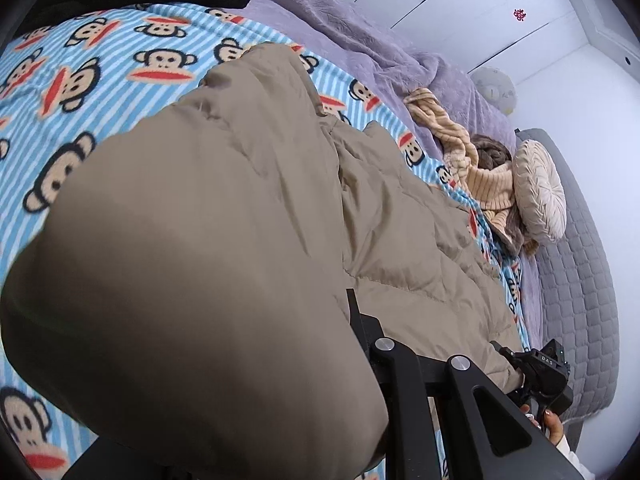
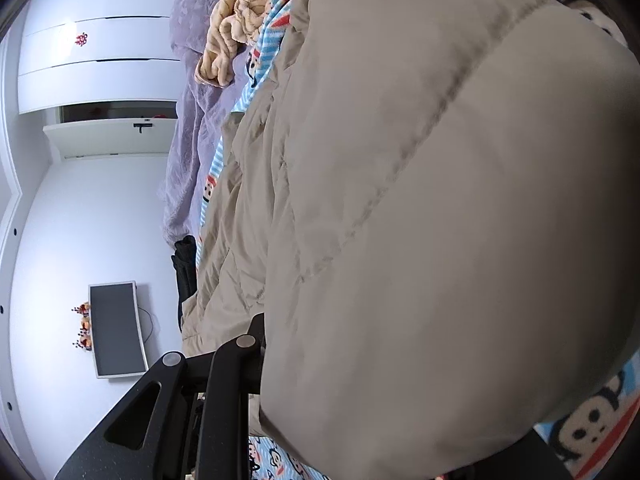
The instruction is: Fold large clothes
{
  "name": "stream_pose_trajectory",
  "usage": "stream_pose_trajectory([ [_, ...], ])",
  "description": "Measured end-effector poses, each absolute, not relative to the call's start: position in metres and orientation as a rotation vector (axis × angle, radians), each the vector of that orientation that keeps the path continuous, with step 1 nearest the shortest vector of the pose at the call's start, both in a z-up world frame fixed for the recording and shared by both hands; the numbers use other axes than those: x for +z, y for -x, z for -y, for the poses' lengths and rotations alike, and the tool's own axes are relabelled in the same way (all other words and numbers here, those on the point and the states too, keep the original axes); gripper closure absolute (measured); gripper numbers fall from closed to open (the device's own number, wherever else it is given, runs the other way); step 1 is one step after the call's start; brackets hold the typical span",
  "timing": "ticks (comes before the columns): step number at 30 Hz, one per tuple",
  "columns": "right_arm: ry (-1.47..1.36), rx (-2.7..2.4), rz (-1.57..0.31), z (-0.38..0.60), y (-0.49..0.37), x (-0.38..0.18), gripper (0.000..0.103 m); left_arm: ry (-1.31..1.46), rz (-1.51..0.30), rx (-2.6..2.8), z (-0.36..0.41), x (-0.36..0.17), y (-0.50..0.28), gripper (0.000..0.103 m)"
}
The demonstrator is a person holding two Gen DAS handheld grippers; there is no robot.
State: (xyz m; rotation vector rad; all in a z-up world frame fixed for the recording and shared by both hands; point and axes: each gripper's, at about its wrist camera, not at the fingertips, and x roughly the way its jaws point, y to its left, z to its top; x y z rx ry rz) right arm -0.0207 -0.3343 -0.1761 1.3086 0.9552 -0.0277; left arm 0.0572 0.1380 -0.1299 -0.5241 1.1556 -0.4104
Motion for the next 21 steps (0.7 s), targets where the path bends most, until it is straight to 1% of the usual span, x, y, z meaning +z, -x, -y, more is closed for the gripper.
stream_pose_trajectory([
  [8, -1.292, -0.013, -1.055, 0.323, 0.082, -0.173, 0.077, 0.505, -1.255, -0.369, -0.151, -0.141, 0.039, 0.083],
  [12, -1.313, -0.003, -1.09, 0.324, 0.11, -0.175, 0.077, 0.509, -1.293, -0.312, -0.158, -0.148, 0.073, 0.082],
  [13, -1.319, -0.001, -1.102, 0.323, 0.118, -0.177, 0.077, 0.511, -1.308, -0.29, -0.159, -0.151, 0.079, 0.078],
  [15, -1.331, -0.003, -1.126, 0.322, 0.13, -0.183, 0.077, 0.492, -1.327, -0.223, -0.165, -0.151, 0.088, 0.06],
  [16, -1.336, -0.006, -1.137, 0.322, 0.139, -0.185, 0.077, 0.479, -1.329, -0.191, -0.172, -0.149, 0.094, 0.055],
  [21, -1.273, -0.032, -1.206, 0.317, 0.144, -0.178, 0.062, 0.425, -1.315, -0.07, -0.199, -0.13, 0.116, 0.054],
])
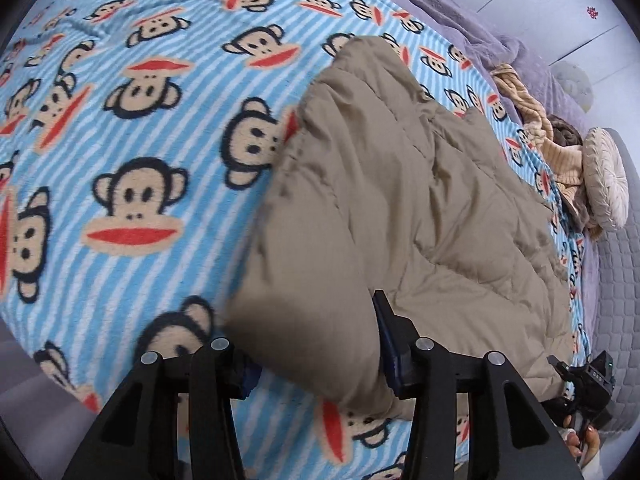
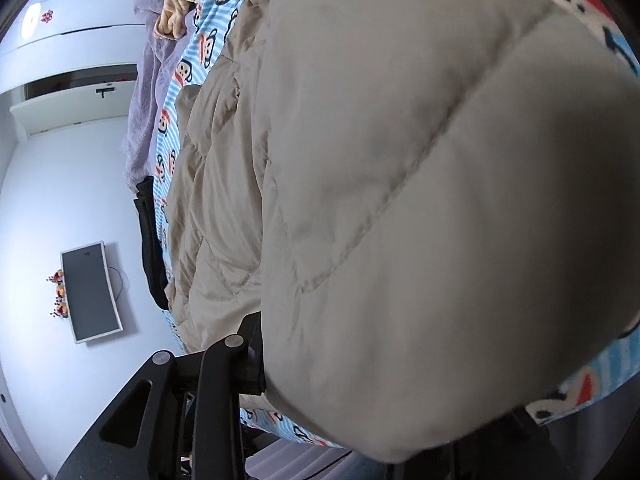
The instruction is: Fold large clothes
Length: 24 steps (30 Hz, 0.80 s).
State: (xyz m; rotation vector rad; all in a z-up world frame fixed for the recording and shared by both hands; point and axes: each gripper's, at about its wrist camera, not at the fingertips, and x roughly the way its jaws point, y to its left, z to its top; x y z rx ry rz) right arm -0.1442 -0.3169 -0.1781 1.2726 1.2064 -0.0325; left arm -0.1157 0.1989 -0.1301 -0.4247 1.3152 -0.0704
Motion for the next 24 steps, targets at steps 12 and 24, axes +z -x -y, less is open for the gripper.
stream_pose_trajectory([
  [12, -1.006, 0.076, -1.363, 0.295, 0.133, -0.139, 0.06, 0.236, -1.373, 0.116, -0.214, -0.144, 0.102, 0.054],
  [24, -0.843, 0.096, -1.35, 0.294, 0.152, -0.104, 0.06, 0.101, -1.435, 0.159, -0.19, -0.135, 0.094, 0.04],
])
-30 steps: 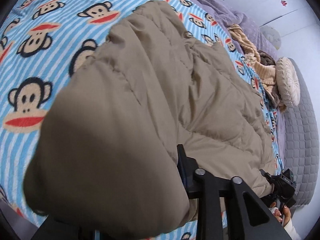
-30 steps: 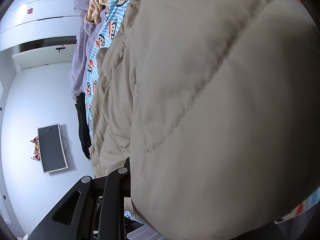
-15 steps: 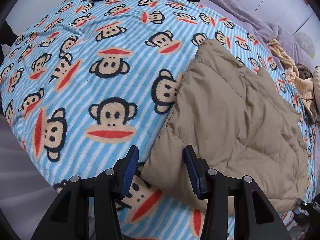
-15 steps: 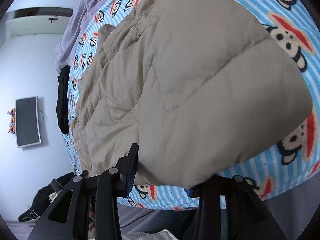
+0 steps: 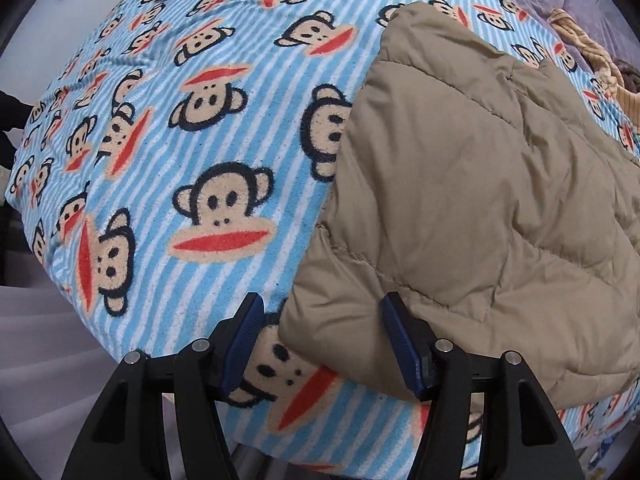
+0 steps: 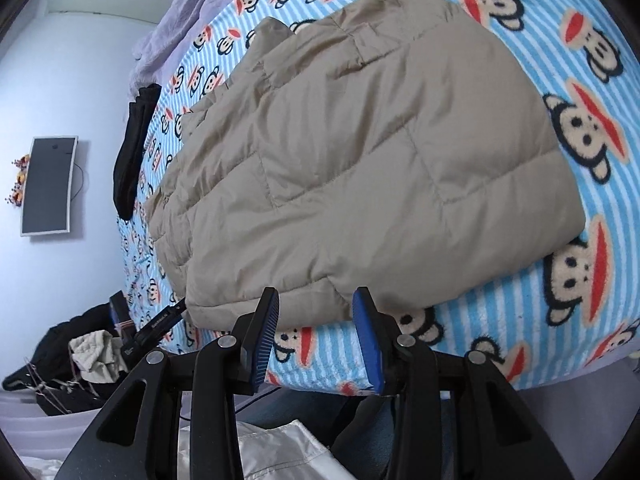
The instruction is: Fold large clothes
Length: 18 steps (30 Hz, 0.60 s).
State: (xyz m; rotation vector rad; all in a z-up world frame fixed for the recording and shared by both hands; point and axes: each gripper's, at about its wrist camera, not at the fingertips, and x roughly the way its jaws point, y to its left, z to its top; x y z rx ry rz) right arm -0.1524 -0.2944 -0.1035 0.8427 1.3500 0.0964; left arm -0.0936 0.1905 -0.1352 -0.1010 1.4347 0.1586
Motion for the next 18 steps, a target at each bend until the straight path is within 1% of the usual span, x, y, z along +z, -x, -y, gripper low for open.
stream_pose_trajectory([
  [3, -0.743, 0.016, -1.354, 0.297, 0.145, -0.104, 0.06, 0.108, -1.431, 0.143, -0.178, -0.124, 0.099, 0.04],
  [9, -0.836, -0.045, -1.414, 0.316, 0.149, -0.131, 0.06, 0.084, -1.411, 0.087, -0.147, -0.101, 0.113, 0.04],
  [12, -0.82, -0.02, -1.412, 0.317, 0.151, -0.129, 0.056, 0.069, -1.402, 0.078, -0.13, -0.088, 0.122, 0.04],
  [16, -0.828, 0.008, -1.407, 0.318, 0.155, -0.127, 0.053, 0.06, -1.393, 0.052, -0.115, -0.074, 0.128, 0.04],
  [17, -0.826, 0.017, -1.407, 0.317, 0.157, -0.125, 0.052, 0.056, -1.389, 0.044, -0.113, -0.071, 0.128, 0.038],
  [18, -0.82, 0.023, -1.407, 0.315, 0.158, -0.124, 0.048, 0.049, -1.385, 0.037, -0.111, -0.07, 0.128, 0.02],
])
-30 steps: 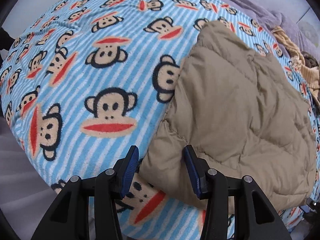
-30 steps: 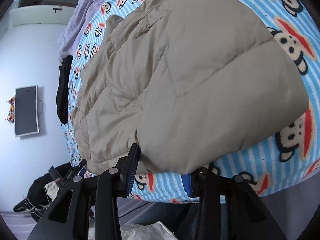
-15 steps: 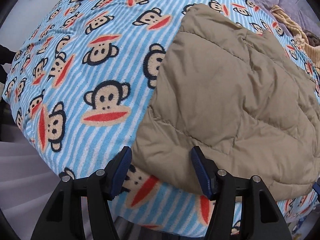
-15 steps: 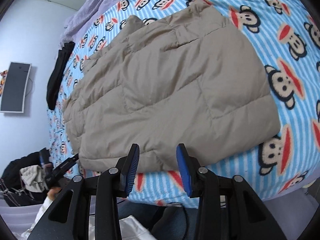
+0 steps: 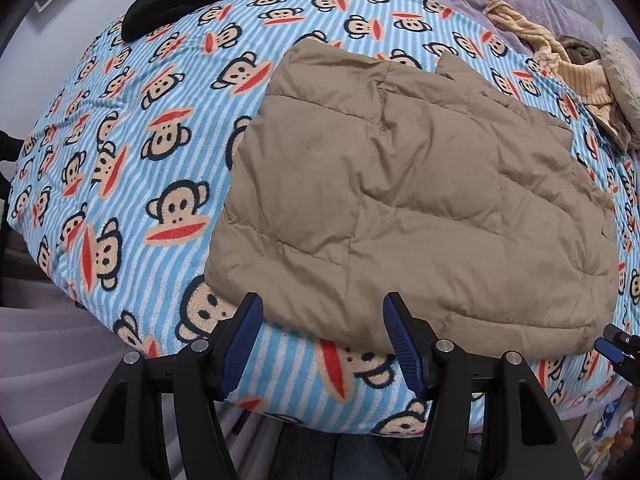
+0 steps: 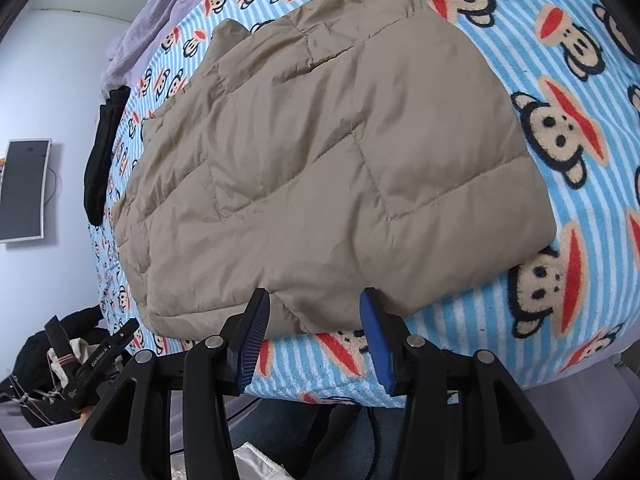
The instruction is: Fold large clothes
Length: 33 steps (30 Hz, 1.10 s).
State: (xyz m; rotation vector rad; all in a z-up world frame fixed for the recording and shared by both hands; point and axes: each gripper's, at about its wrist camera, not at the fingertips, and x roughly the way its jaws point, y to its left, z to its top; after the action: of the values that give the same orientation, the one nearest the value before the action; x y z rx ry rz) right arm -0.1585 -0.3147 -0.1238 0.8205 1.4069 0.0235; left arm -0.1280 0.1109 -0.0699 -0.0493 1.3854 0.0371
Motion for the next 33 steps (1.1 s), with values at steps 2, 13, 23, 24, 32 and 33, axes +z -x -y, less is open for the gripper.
stream_pose_trajectory([
  [2, -0.809, 0.035, -1.4, 0.308, 0.16, -0.12, 0.045, 0.024, -1.359, 0.033, -0.107, -0.065, 0.127, 0.0],
  [13, -0.82, 0.022, -1.343, 0.26, 0.141, -0.107, 0.033, -0.054, -1.353, -0.092, -0.127, -0.064, 0.086, 0.0],
  [23, -0.802, 0.004, -1.353, 0.189, 0.111, -0.114, 0.023, -0.052, -1.396, -0.149, -0.162, -0.087, 0.056, 0.0],
  [24, -0.793, 0.001, -1.351, 0.184, 0.109, -0.113, 0.023, -0.049, -1.395, -0.15, -0.164, -0.09, 0.054, 0.0],
  [32, -0.697, -0.037, -1.342, 0.15, 0.095, -0.104, 0.0, -0.024, -1.43, -0.211, -0.177, -0.111, 0.036, 0.0],
  [33, -0.69, -0.04, -1.337, 0.147, 0.094, -0.103, 0.0, -0.017, -1.435, -0.219, -0.177, -0.113, 0.035, 0.0],
])
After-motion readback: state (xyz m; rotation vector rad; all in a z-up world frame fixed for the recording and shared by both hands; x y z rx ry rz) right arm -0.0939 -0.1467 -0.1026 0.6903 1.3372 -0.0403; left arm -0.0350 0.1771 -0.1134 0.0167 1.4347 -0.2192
